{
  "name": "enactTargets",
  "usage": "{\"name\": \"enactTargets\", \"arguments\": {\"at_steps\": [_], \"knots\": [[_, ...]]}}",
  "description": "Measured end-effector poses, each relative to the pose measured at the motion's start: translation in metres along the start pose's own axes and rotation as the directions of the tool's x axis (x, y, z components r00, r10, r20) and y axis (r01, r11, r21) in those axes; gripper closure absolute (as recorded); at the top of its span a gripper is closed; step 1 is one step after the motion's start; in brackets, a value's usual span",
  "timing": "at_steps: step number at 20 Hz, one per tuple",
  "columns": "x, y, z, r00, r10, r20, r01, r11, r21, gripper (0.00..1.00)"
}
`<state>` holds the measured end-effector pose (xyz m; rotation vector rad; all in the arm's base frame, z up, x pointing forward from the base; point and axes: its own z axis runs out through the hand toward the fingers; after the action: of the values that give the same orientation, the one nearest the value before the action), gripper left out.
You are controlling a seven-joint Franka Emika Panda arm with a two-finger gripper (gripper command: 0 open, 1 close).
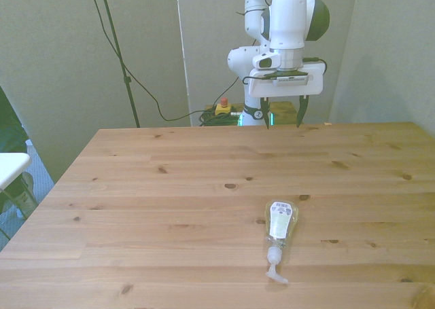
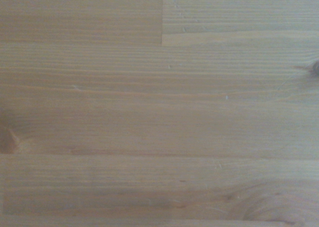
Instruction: Stand the sanitizer
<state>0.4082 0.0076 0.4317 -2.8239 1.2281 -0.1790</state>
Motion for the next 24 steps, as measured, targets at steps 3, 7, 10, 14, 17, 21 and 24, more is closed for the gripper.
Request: {"name": "enactTargets", "arguments": {"at_steps": [3,7,10,14,17,21,24], "knots": [[0.001,-0.001,0.000,1.000,-0.001,0.000,0.001,1.000,-0.001,0.00],[0.013,-0.017,-0.007,1.000,0.014,-0.020,-0.014,1.000,0.022,0.00],[0.036,-0.037,-0.015,0.998,0.039,-0.041,-0.038,0.999,0.036,0.00],[0.079,-0.068,-0.022,0.994,0.081,-0.067,-0.077,0.996,0.049,0.00],[0.111,-0.089,-0.018,0.991,0.100,-0.088,-0.096,0.994,0.048,0.00],[0.153,-0.096,-0.008,0.977,0.158,-0.145,-0.147,0.986,0.084,0.00],[0.195,-0.108,0.010,0.961,0.210,-0.178,-0.191,0.974,0.120,0.00]]}}
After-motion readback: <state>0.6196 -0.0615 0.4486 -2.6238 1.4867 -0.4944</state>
